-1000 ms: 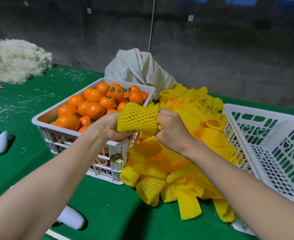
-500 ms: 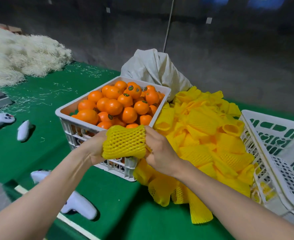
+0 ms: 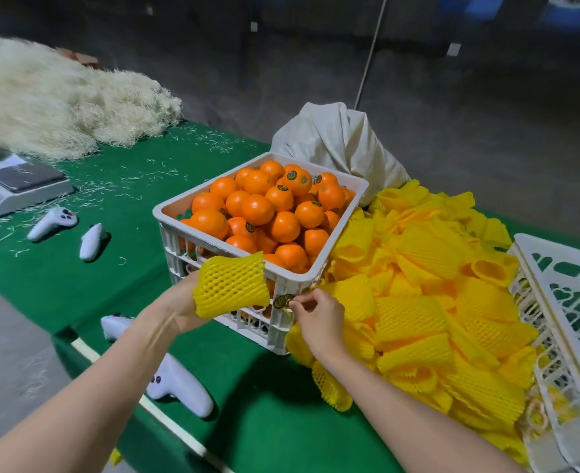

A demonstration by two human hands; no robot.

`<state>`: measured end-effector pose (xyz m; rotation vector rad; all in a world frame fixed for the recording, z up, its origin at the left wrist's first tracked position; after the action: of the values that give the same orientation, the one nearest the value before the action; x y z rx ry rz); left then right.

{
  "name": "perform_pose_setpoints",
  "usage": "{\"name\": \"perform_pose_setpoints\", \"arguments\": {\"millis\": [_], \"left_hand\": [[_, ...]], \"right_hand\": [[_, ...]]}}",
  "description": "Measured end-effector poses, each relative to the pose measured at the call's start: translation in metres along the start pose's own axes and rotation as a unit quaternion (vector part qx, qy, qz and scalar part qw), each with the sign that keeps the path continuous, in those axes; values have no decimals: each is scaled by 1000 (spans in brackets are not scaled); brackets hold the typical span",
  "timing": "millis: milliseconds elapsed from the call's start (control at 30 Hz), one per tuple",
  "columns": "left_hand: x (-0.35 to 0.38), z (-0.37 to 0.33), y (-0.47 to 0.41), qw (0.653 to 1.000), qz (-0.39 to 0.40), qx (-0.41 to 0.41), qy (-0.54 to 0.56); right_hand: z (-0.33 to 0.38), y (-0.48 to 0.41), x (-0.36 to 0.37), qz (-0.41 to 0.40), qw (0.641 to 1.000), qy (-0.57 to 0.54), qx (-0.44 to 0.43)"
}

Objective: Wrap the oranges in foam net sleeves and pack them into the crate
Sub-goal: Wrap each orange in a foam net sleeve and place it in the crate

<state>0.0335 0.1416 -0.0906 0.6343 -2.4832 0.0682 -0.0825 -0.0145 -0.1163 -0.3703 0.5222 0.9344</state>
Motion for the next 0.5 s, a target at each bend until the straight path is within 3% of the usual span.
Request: {"name": "perform_pose_setpoints", "arguments": {"millis": [133,300,500], "left_hand": [[6,1,-2,1000,9,-1,-1],[14,-8,-8,998,43,2,-44],[27,-17,-21,991,38,1,-125]], "right_hand": [[-1,5,-1,-37,999,13,-7],[-3,2,-6,-23,999,20,-12],[-3,-6,-18,81,995,-50,25]]}}
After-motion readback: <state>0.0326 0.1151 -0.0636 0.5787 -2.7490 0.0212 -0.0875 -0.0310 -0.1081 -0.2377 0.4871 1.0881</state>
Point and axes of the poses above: each hand's wrist, its own y-axis away from the middle knuckle, its own x-axis out of the palm, z = x × y, the point moved 5 cm from there along -y, towards the middle knuckle, and after that the axes turned 15 degrees about z, right-handed, at the moved point
